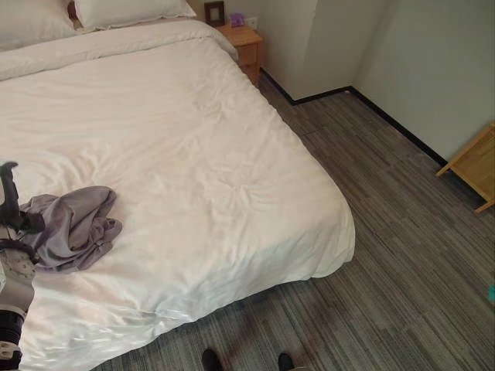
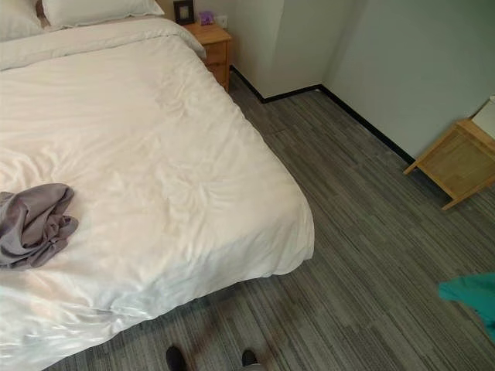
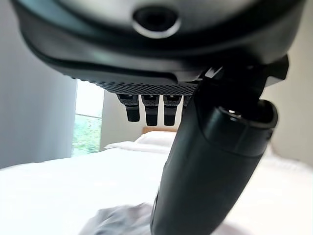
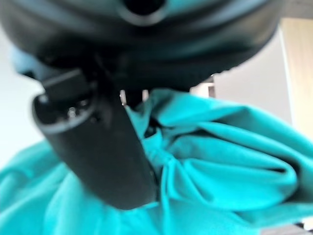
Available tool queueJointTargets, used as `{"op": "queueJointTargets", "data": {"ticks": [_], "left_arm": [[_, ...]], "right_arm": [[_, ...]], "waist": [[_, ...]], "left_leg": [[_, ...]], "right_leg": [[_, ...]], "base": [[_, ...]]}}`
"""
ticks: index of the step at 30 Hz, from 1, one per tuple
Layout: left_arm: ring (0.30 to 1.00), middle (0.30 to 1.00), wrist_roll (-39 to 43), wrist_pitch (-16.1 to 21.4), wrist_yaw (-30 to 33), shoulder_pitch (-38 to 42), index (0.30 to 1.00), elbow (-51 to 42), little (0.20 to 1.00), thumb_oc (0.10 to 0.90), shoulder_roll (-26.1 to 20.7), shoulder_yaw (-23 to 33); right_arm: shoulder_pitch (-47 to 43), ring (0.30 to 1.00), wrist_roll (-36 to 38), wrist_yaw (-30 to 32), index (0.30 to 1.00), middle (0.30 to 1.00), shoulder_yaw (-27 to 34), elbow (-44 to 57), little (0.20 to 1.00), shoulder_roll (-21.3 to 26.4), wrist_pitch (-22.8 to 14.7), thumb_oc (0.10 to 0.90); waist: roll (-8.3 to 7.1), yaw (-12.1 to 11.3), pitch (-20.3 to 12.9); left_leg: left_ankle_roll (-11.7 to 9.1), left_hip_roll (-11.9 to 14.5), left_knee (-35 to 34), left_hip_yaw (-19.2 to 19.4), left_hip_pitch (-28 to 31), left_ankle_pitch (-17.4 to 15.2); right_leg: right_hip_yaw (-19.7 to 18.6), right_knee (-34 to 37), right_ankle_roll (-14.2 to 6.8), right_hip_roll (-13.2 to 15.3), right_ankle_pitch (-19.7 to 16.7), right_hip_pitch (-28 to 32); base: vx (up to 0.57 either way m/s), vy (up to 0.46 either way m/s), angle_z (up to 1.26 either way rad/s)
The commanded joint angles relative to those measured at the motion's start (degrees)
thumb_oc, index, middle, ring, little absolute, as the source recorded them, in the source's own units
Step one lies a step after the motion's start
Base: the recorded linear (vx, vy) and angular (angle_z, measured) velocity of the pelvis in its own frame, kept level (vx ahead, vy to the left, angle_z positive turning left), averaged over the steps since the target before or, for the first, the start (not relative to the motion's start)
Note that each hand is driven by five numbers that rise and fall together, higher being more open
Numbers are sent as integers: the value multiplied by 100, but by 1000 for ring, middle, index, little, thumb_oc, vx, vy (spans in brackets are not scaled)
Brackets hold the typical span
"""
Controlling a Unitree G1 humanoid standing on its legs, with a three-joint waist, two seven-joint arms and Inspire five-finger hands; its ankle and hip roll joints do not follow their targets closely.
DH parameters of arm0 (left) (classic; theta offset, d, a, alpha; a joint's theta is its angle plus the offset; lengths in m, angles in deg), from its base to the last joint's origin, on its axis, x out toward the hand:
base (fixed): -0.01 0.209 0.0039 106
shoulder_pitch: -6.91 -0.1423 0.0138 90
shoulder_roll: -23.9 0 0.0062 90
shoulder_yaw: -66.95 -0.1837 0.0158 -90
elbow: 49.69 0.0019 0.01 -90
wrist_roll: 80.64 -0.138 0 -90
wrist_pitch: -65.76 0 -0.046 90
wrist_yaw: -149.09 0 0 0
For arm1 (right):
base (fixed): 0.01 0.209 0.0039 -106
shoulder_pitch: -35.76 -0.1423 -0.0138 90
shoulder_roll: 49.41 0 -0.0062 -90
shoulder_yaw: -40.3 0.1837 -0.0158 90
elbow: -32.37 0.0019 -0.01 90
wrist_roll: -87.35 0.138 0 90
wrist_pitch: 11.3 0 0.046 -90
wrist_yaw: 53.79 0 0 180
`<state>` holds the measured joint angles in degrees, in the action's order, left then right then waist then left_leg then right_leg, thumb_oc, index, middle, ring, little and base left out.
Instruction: Pick up bed clothes into laundry basket.
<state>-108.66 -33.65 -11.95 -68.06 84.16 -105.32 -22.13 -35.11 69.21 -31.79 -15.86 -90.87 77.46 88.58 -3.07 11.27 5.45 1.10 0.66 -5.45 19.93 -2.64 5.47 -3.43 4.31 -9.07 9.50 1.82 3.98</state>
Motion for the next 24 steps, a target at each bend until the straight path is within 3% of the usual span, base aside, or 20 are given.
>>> {"op": "queueJointTargets", "data": {"ticks": [1,5,6,14,15,19,24], "left_arm": [[900,900,-361,-121,177,1166,900,740,900,800,-277,-232],[900,900,-302,-108,219,1767,900,1286,900,800,-266,-744],[900,900,-299,-104,248,2012,900,1449,900,800,-412,-901],[900,900,-155,104,369,2801,900,2082,900,800,-813,-1360],[300,300,-150,121,369,2800,300,2064,300,400,-871,-1354],[300,300,10,221,298,2759,300,1997,300,400,-1002,-1256],[300,300,93,295,136,2618,300,1718,300,400,-885,-1181]], "right_arm": [[-216,300,-44,411,300,300,374,301,300,700,-303,400],[-276,300,24,536,300,300,274,764,300,674,-487,400],[-296,300,86,547,300,300,264,963,300,620,-602,400],[-374,300,-1,771,300,300,243,1415,300,356,-802,400],[-365,300,-78,761,300,300,240,1609,300,310,-812,400],[-284,300,-330,624,300,300,162,2129,300,82,-879,400],[-216,300,-205,404,300,300,263,2222,300,180,-929,400]], "waist": [[-76,-104,-373],[-137,28,-73],[-211,86,134],[-269,217,320],[-261,221,321],[-223,197,230],[-98,173,58]], "left_leg": [[-365,270,45,-170,538,-795],[-334,327,45,-152,93,-703],[-338,391,45,-144,-204,-611],[-416,564,45,-124,-1112,-357],[-416,575,45,-126,-1165,-348],[-417,551,45,-95,-1103,-405],[-384,394,45,-67,-446,-596]], "right_leg": [[-18,69,-462,365,-1397,-323],[-126,69,-457,335,-1441,-817],[-160,69,-439,289,-1490,-1120],[-43,69,-447,240,-1616,-2037],[-42,69,-446,232,-1601,-2096],[-54,69,-451,250,-1540,-2103],[8,69,-429,329,-1367,-1525]], "base": [[-47,11,-3],[-184,-11,-5],[-145,-36,-9],[-99,-19,-7],[-26,22,-11],[25,40,-13],[84,65,-9]]}}
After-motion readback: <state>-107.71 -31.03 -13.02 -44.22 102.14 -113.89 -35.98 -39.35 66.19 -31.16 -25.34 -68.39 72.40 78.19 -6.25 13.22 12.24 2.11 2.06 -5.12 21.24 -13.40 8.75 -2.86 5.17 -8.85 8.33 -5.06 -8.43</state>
